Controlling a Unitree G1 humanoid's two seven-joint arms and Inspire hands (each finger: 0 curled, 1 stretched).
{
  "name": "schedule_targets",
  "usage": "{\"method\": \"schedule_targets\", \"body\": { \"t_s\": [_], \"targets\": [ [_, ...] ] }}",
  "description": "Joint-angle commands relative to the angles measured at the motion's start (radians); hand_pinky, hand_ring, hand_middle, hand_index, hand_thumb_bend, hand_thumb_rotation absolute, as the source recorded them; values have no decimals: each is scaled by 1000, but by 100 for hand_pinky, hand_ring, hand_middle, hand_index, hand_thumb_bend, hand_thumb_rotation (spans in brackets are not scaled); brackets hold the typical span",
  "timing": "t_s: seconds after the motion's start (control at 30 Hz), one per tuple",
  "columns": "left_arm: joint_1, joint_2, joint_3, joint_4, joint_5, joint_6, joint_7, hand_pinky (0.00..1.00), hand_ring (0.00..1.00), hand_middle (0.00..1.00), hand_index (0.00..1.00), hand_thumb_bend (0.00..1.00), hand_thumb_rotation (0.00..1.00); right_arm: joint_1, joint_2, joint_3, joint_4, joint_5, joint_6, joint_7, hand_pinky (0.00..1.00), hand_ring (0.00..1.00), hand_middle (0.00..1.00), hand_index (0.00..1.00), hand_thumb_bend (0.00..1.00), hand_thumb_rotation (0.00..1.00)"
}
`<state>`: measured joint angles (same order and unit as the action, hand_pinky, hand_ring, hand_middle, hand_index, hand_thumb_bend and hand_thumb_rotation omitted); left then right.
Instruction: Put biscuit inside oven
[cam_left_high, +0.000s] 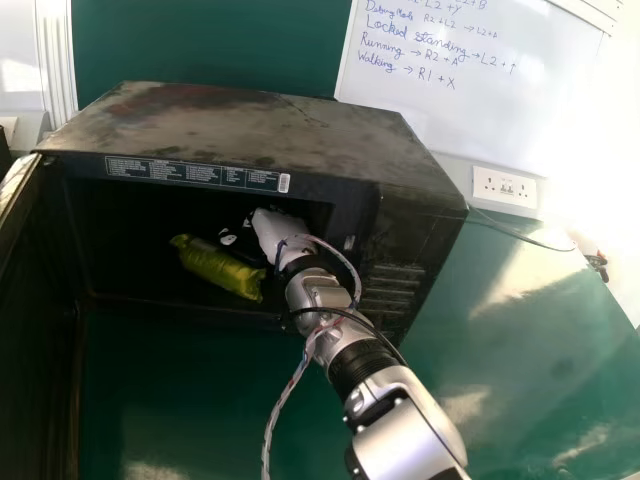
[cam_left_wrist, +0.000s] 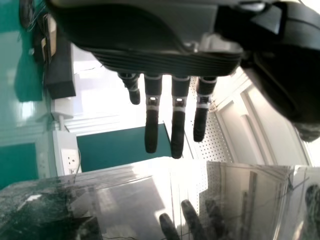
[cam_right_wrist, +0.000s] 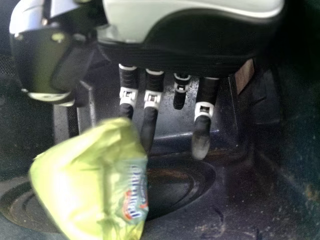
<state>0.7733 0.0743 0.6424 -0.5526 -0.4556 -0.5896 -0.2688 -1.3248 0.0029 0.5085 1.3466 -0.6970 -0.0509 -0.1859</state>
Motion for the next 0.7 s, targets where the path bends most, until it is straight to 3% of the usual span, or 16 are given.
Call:
{"method": "schedule_targets", "body": {
  "t_s": [0.0,0.37,0.5,0.57,0.67],
  "targets": [
    [25,-9,0,-19,-3,-4,-8,59,64,64,75,89,58,31,-18,1,11,1,18,-2,29,59,67,61,83,5],
    [24,-6,3,-17,-10,9,-11,59,67,67,77,89,57,35,-19,-4,5,9,4,-13,30,62,64,60,82,3],
    [23,-6,3,-19,-14,14,-13,49,57,60,77,89,58,41,-20,-5,0,10,-8,-31,30,66,66,60,80,1],
    [19,-5,7,-14,-7,9,-14,52,59,63,77,90,58,46,-21,-6,-5,11,-20,-51,29,64,66,60,79,0],
    [17,-4,7,-13,-8,9,-15,67,72,77,80,90,60,58,-22,-15,-16,21,-41,-73,29,64,65,60,77,0]
  ]
}}
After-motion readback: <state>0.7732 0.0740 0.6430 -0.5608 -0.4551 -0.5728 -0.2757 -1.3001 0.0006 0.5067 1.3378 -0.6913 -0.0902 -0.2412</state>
